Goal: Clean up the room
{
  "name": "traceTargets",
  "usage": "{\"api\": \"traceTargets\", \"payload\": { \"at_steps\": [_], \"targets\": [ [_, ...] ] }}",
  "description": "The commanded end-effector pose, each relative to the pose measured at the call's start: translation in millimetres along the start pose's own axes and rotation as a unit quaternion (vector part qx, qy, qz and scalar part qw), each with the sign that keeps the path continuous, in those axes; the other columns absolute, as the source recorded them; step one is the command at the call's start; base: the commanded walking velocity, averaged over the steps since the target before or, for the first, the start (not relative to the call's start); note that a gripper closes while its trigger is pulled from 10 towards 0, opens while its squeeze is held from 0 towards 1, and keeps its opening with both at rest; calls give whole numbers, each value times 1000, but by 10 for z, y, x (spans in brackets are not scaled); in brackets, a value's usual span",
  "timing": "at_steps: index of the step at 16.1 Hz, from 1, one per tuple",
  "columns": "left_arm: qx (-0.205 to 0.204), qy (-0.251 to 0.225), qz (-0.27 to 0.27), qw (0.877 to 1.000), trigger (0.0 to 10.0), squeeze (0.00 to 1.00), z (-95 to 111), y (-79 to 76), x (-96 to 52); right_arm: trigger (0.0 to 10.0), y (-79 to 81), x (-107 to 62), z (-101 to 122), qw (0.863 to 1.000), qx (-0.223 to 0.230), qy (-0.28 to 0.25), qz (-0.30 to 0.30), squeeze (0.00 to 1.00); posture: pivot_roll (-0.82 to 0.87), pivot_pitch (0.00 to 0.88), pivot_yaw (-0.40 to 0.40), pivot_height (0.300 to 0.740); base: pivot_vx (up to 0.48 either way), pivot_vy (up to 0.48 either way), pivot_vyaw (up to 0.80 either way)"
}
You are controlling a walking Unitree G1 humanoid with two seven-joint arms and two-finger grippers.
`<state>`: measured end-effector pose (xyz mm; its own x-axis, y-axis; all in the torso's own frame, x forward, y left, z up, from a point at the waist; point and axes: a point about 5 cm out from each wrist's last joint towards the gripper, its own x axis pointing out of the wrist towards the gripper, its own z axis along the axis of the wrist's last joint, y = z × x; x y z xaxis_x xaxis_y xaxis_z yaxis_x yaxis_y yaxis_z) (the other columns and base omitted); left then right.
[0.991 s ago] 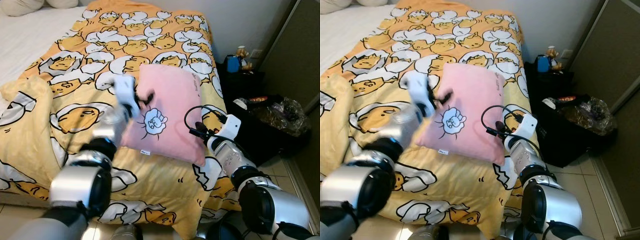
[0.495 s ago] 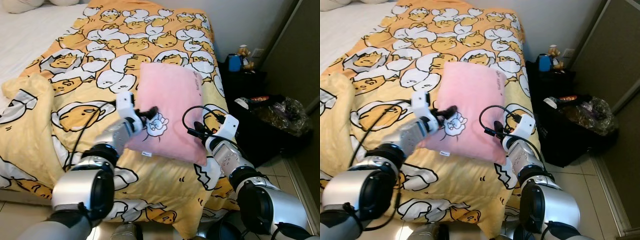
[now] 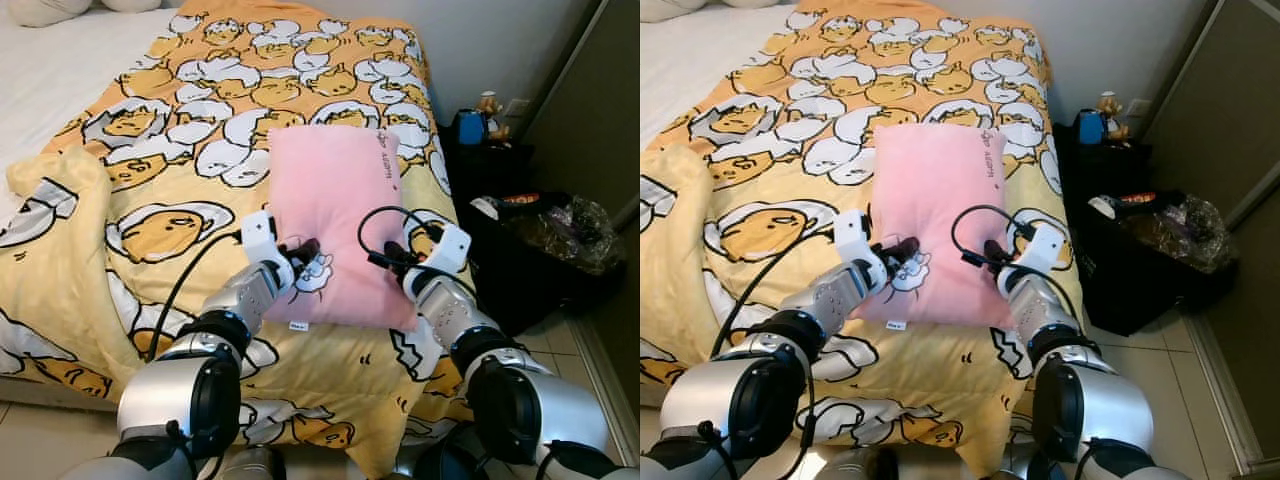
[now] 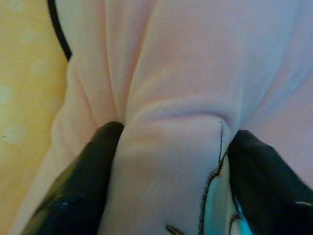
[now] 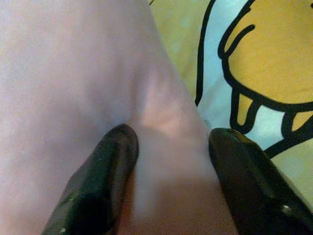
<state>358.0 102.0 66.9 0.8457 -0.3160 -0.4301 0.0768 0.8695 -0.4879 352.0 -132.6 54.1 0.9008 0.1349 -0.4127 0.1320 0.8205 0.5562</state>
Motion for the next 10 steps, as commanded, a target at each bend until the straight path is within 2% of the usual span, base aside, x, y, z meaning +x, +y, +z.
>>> {"api": "traceTargets", "payload": {
  "at_steps": [1,5,8,10],
  "targets": [
    [-16,46,20,999,0,0,-254,70,-23,0,-27,-6,-35,1000,7,10,-7,0,51,36,-39,740,0,0,0],
    [-8,35,11,999,0,0,-223,34,-12,0,-95,-32,-153,999,1,31,-17,0,44,36,-40,740,0,0,0],
    [1,27,6,1000,0,0,-152,25,-6,0,-180,-70,-288,998,-31,53,-33,0,55,30,-37,740,0,0,0],
    [23,24,0,999,0,0,-132,3,-1,0,-180,-73,-301,997,-39,57,-30,0,64,15,-39,740,0,0,0]
  ]
}}
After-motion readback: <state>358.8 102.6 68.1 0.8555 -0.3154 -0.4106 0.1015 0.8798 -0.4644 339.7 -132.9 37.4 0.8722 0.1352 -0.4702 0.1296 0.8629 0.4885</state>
